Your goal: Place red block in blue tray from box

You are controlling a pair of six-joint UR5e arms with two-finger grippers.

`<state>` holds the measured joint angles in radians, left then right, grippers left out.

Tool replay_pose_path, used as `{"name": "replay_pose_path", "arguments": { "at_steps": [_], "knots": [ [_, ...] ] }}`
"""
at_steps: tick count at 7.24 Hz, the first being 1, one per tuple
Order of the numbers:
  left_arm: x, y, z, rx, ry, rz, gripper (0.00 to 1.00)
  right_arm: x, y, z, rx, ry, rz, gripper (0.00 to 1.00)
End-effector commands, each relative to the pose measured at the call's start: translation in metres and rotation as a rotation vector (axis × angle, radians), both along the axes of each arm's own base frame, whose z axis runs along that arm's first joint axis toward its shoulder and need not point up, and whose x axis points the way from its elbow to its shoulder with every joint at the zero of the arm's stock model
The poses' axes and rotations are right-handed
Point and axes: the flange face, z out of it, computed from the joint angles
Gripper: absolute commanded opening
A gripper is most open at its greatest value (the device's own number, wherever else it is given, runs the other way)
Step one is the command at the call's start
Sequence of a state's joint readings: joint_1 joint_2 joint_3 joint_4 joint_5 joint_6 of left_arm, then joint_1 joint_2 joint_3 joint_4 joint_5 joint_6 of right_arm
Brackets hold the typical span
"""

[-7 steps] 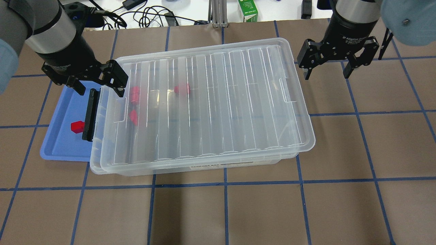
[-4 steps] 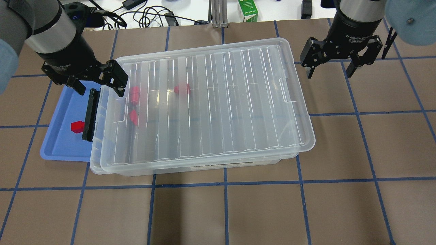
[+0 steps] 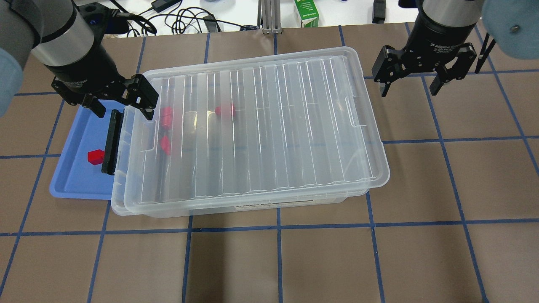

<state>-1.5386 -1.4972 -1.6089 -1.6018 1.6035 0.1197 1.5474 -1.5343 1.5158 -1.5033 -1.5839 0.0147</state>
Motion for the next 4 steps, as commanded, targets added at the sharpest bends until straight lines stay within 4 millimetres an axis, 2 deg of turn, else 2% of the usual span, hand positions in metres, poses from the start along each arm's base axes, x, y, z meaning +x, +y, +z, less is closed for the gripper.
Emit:
{"name": "replay_pose_path", "arguments": {
  "at_steps": [1, 4],
  "knots": [
    [0.0011, -0.0005, 0.0038, -0.003, 0.003, 0.003, 1.0, 0.0001, 0.0003, 0.0003, -0.003, 0.001, 0.0, 1.0],
    [0.0051, 0.001, 0.0086, -0.001, 0.027, 0.001, 1.0, 0.0001, 0.0, 0.0012, -0.006, 0.001, 0.001, 1.0]
  ]
}}
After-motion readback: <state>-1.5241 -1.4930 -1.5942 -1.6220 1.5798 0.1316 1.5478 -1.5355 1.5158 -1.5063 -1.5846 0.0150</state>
